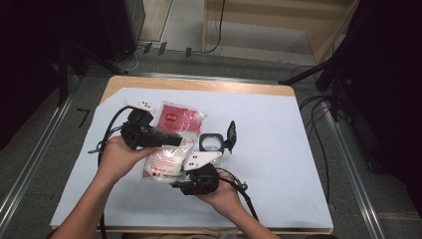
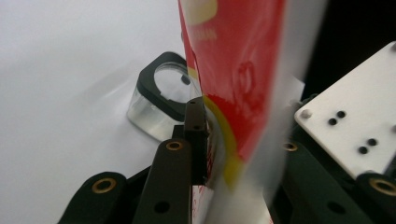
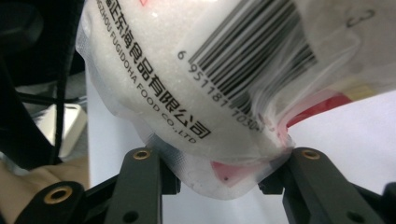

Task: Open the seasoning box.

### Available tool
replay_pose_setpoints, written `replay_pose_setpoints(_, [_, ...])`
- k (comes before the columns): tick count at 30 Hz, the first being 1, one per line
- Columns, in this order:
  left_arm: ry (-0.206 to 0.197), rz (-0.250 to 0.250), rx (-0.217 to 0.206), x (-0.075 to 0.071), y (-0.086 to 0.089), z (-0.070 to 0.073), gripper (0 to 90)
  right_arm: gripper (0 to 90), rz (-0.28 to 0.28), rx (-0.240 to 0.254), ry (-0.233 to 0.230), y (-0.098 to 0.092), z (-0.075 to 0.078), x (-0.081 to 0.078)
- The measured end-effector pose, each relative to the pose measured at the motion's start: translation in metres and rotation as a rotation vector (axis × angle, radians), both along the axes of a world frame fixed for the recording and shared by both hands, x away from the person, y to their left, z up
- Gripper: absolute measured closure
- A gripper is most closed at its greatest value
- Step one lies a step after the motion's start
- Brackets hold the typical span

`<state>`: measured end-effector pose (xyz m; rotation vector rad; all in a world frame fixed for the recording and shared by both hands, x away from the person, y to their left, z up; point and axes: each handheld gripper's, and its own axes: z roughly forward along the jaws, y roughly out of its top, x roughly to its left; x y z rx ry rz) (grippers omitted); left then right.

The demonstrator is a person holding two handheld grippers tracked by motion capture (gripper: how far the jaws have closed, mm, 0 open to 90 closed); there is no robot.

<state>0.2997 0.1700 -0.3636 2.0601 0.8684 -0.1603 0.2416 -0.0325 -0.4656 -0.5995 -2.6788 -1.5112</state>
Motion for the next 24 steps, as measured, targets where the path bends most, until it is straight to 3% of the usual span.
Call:
replay_pose_setpoints(1, [0.004, 0.011, 0.010, 0.000, -0.002, 0.000, 80.6, 60.7, -0.005, -0.002, 0.005, 0.001, -0.002, 0.001])
replay_pose_setpoints(4, [0.034, 0.029, -0.030, 0.000, -0.002, 0.000, 85.3, 60.8, -0.018, -0.012, -0.005, 0.002, -0.003, 0.000])
replay_pose_setpoints(12, [0.116, 0.102, -0.111, 0.002, 0.003, 0.001, 88.8, 60.5, -0.028, 0.024, 0.002, 0.004, -0.002, -0.001])
replay_pose_setpoints(14, [0.113, 0.106, -0.110, 0.002, 0.003, 0.001, 88.8, 60.5, -0.034, 0.029, 0.009, 0.005, -0.003, -0.002])
replay_pose_setpoints(15, [0.098, 0.111, -0.103, 0.002, 0.002, 0.000, 88.2, 60.3, -0.035, 0.040, 0.035, 0.005, -0.004, -0.002])
replay_pose_setpoints(20, [0.066, 0.105, -0.092, 0.001, -0.001, 0.001, 82.3, 60.0, -0.040, 0.036, 0.040, 0.006, -0.004, -0.003])
replay_pose_setpoints(22, [0.009, 0.098, -0.098, -0.002, -0.005, 0.002, 80.8, 59.0, -0.039, 0.017, 0.025, 0.007, -0.002, -0.004])
replay_pose_setpoints(24, [-0.016, 0.114, -0.103, -0.004, -0.008, 0.002, 81.0, 58.3, -0.038, 0.005, 0.016, 0.008, -0.001, -0.004])
